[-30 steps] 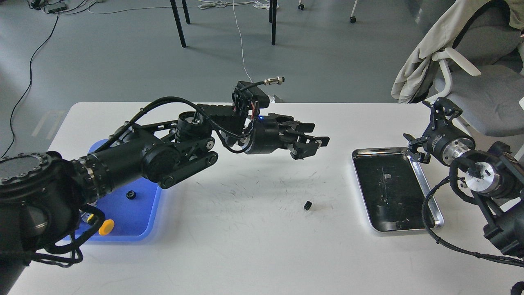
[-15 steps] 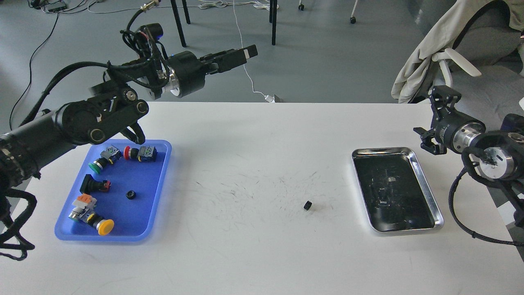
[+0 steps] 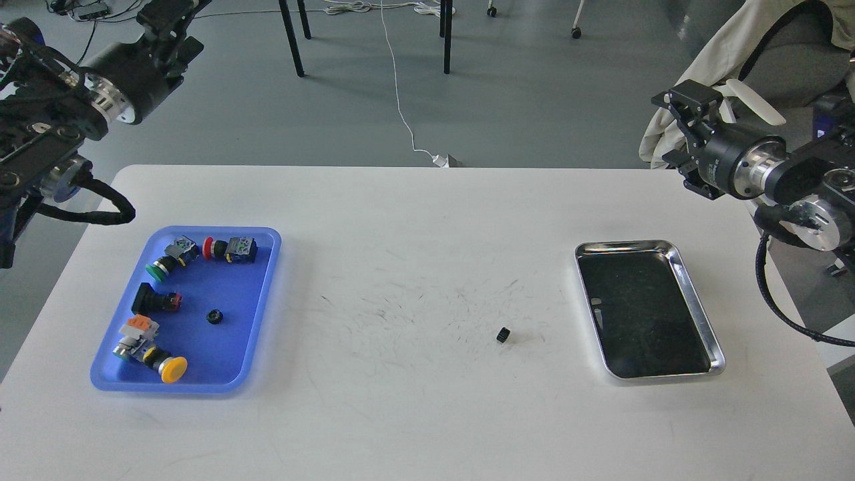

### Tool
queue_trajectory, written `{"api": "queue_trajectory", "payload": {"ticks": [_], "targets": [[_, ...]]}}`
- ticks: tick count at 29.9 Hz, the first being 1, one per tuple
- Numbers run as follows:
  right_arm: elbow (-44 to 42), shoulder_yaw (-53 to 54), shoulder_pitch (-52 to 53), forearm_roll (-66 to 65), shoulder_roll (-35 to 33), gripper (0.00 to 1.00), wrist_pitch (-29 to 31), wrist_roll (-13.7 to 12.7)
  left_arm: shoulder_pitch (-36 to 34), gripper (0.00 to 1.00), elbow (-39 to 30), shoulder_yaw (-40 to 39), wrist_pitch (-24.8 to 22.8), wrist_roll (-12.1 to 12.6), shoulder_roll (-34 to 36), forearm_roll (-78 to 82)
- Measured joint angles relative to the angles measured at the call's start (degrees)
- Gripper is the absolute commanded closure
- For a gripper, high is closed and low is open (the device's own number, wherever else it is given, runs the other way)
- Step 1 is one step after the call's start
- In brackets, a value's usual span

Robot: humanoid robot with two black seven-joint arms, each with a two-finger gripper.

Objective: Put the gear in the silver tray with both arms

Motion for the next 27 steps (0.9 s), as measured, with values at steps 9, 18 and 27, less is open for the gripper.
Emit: {"api": "queue_trajectory", "payload": {"ticks": [9,18,27], "targets": [[2.24,-5.73,4.26,-5.61,-1.09,0.02,8.19,0.69,5.55,0.02,0.41,-1.15,-5.65,0.00,3.36,-18.19],[2.32,-19.60,14.82,-15.37,0.08,0.01,13.84,4.64,9.33,0.02,0.45,-1.29,-11.00,0.00,5.20,-21.98],[1.62,-20.66,16.62,-19.43,1.28,0.04,23.46,5.52,13.13,0.01,0.29,-2.04,-14.15,2.34,5.30,-30.94]]}}
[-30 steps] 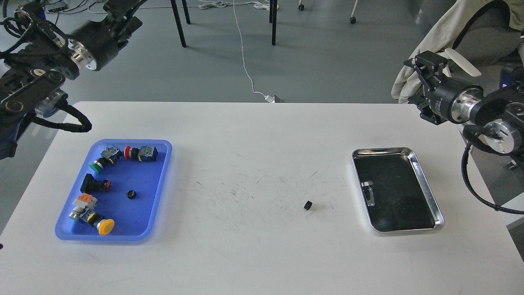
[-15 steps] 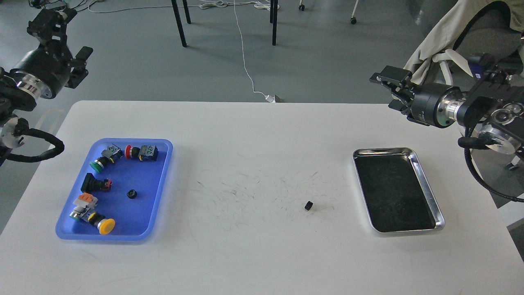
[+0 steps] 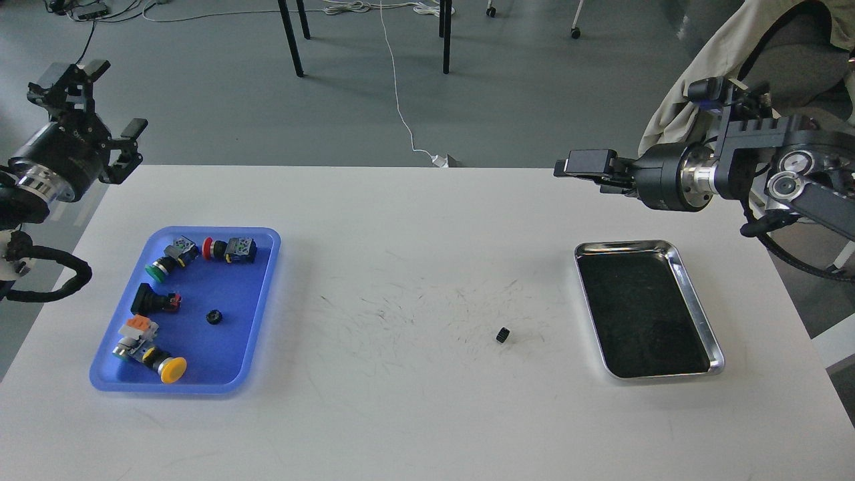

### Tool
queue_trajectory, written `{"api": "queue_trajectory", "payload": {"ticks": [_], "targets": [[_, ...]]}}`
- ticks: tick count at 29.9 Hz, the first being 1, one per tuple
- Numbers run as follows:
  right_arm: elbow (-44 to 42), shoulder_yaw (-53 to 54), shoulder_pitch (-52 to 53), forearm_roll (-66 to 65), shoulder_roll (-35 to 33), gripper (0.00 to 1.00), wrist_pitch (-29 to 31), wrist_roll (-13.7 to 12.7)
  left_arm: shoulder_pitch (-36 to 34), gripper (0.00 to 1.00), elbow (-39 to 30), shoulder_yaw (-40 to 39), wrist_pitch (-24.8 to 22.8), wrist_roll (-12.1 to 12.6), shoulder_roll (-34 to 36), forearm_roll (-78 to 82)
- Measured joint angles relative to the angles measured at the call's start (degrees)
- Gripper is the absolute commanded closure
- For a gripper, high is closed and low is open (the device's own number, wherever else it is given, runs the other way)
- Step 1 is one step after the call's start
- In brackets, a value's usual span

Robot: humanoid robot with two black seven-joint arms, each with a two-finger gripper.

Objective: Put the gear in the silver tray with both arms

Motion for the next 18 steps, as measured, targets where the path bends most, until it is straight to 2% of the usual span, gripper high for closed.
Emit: {"api": "queue_trajectory", "payload": {"ticks": [3,5,15,18], "targets": [[-0.06,-1.37,0.02,-3.22,1.01,0.04,0.27,-0.01,0.58,0.01,-0.20,-0.14,-0.11,3.52,-0.19,-2.83],[0.14,-3.10,0.37,-5.09,1.30,0.04,1.02,-0.01,0.64,0.01,-0.25,-0.24,-0.20,4.57,-0.19,-3.68],[0.72,-10.39,5.91,-13.08,5.14,0.03,2.02,0.37,0.64,0.01,-1.94,-1.62,-1.74,5.17,-0.11,-4.17],[2.59,-14.32,8.17,-14.49,5.94,0.04,2.03,1.18,0.67,0.01,-2.01,-1.73,-1.67,5.16,-0.45,-4.32]]}}
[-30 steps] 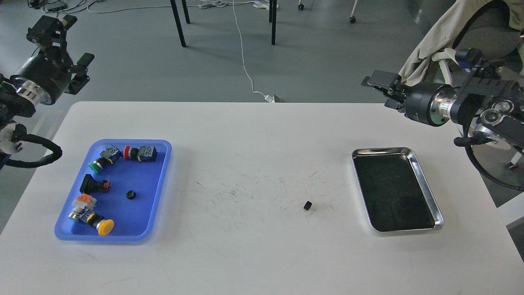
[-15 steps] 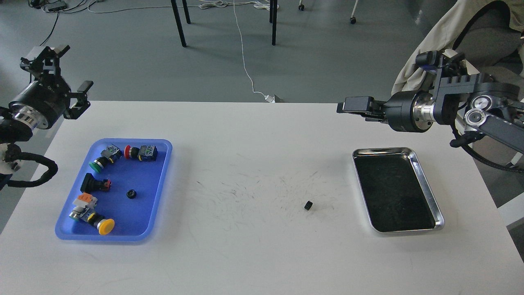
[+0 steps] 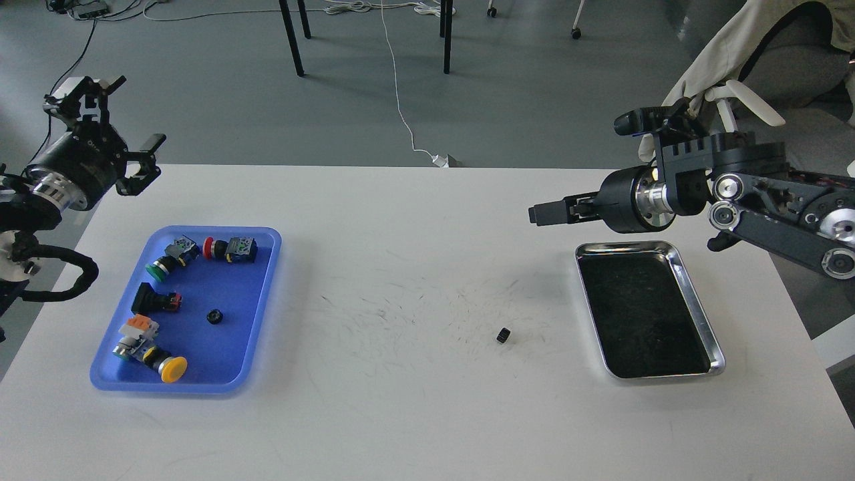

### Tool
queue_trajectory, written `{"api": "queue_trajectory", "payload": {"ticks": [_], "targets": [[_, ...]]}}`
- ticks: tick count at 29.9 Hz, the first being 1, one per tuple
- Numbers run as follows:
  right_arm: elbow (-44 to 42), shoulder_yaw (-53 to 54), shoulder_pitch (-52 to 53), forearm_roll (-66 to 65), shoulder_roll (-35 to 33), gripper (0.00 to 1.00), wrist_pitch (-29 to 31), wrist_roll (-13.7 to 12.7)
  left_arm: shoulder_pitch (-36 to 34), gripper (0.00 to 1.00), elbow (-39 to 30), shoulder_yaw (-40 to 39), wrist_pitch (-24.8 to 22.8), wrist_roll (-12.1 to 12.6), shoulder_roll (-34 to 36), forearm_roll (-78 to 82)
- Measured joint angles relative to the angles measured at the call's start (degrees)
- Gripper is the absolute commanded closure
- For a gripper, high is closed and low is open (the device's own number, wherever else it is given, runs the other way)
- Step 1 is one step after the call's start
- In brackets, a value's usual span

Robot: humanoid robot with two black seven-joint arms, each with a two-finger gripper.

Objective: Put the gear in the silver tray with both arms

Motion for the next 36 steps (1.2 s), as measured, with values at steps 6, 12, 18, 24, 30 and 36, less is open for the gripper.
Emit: {"api": "queue_trajectory", "payload": {"ticks": [6,12,18,24,30,36], "targets": [[3.07,-3.32,2.88,-0.57,1.59,0.04,0.00,0.82,0.41,0.01,0.07,-0.03,0.41,-0.14,-0.22,-0.15],[-0.36,1.20,-1.72,-0.01,2.02,0.04,-2.72,-0.63,2.06,0.01,0.07,-0.11,0.49,-0.27,-0.19,-0.30],[-3.45,5.33,-3.68,-0.02,2.13,0.01,-3.42,-2.07,3.62,0.01,0.05,-0.23,0.41,-0.34,0.11,-0.40],[-3.21,4.22,-2.68,-0.23,1.88,0.02,-0.96,-0.40,4.48,0.01,-0.08,-0.24,0.07,-0.34,0.54,-0.42],[-2.88,2.41,-1.61,-7.53,2.20,0.03,-1.20,-0.05,4.73,0.01,-0.20,-0.27,0.04,-0.79,0.85,-0.42],[-4.11,4.03,-4.95,-11.62,2.04,0.01,-9.03,-0.45,5.27,0.01,-0.11,-0.32,2.83,-1.42,0.86,-0.53]]}}
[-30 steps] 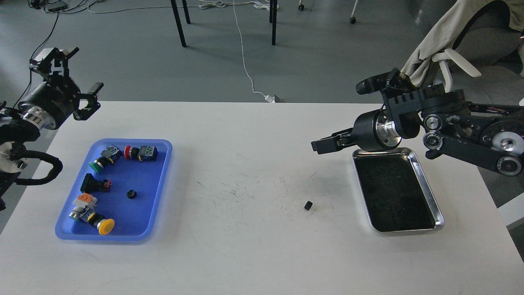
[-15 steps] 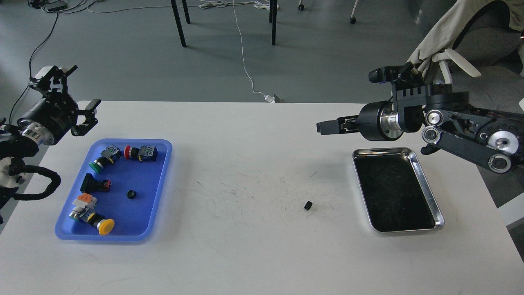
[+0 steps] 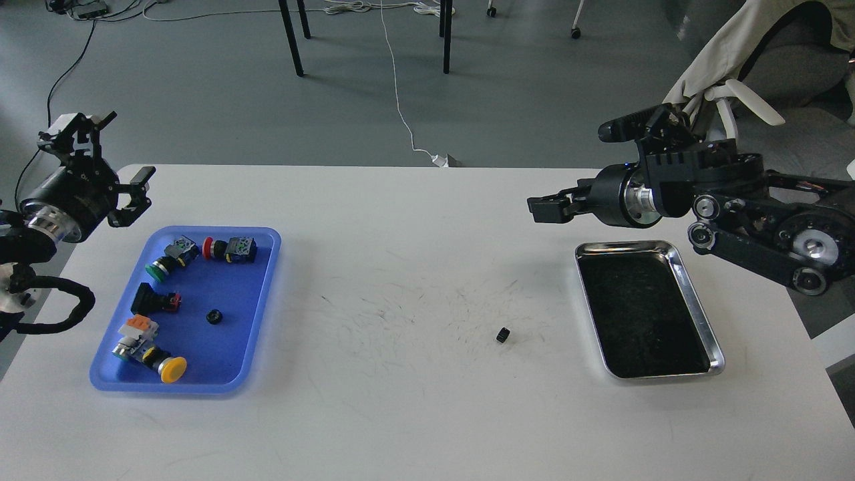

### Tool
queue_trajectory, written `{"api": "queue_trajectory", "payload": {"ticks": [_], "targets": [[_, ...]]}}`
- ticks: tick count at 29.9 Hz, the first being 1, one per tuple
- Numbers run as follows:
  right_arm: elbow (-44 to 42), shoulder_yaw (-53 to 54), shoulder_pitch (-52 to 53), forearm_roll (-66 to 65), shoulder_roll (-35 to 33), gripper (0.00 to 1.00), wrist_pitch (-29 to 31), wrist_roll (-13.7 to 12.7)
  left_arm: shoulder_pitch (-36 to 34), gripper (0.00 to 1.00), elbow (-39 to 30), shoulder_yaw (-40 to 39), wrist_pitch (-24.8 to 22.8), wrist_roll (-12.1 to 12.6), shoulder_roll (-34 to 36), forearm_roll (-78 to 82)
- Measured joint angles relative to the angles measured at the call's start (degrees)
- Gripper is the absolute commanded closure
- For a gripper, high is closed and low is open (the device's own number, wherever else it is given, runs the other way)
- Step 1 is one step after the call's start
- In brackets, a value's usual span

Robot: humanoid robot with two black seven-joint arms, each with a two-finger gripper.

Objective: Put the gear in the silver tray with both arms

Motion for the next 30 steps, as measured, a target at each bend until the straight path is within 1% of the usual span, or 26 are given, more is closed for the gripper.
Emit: {"api": "queue_trajectory", "payload": {"ticks": [4,6,10,13,15,18,19,26,30], "targets": [[-0.38,3.26,-3.19,0.03,-0.09,0.01,-1.93,-0.26,0.18,0.01,0.01,0.05,2.28,-0.06,-0.18,-0.13],[-0.45,4.04,-4.69,0.06,-0.33,0.02,-2.53,-0.27,0.19,0.01,0.01,0.05,2.66,-0.29,-0.22,-0.33],[-0.38,4.20,-7.18,0.06,-0.53,0.02,-3.47,-0.30,0.47,0.01,0.08,0.03,3.12,-1.50,-0.30,-0.50],[0.31,3.60,-7.40,0.06,-0.70,0.02,-2.70,0.17,0.88,0.01,0.10,0.00,3.21,-1.82,-0.33,-0.56],[0.55,3.25,-6.89,-0.06,-1.01,0.01,-1.50,1.37,1.08,0.01,0.12,-0.04,3.20,-1.96,-0.33,-0.59],[2.33,1.89,-5.43,-1.06,-1.26,0.01,-0.15,4.41,1.14,0.01,0.10,-0.36,3.01,-2.16,-0.69,-0.61],[3.00,0.75,-4.67,-1.40,-1.34,0.01,0.12,4.98,1.15,0.01,0.11,-0.64,2.96,-2.21,-0.89,-0.61],[4.72,-10.23,4.63,-2.02,-2.85,0.01,0.46,6.36,1.14,0.01,0.18,-1.19,2.67,-2.22,-2.04,-0.05],[5.01,-12.90,6.47,-2.55,-2.96,0.03,0.48,9.02,1.13,0.01,0.50,-1.18,2.59,-2.16,-2.32,0.11]]}}
